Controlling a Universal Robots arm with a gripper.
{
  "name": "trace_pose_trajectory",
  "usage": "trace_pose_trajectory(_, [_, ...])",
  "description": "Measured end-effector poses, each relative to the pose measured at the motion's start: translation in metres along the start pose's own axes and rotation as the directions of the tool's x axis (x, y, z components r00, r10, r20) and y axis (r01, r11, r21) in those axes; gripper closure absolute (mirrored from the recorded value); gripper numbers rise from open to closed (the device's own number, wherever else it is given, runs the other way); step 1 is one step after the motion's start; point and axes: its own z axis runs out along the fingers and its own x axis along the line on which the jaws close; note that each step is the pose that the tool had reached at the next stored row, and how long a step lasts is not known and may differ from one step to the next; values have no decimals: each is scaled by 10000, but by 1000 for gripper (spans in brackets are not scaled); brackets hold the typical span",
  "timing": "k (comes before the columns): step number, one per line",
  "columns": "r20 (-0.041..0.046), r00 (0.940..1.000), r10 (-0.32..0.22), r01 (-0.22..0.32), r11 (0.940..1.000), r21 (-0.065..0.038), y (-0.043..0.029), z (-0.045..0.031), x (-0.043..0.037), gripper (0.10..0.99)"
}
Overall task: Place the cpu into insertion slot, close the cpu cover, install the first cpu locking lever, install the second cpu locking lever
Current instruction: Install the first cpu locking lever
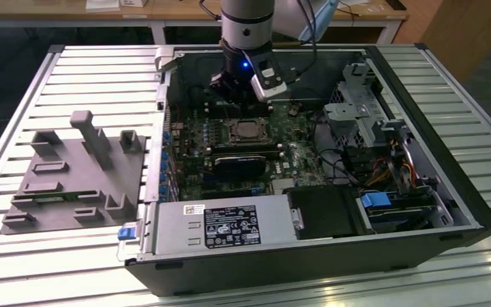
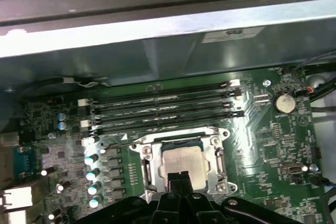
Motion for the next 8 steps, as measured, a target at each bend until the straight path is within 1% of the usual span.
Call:
trace_pose_trajectory(4, [5,10000,0,0,10000,-1,-14,-3,92,984])
trace_pose_trajectory(8, [16,10000,-1,1,10000,-3,-31,-8,204,984])
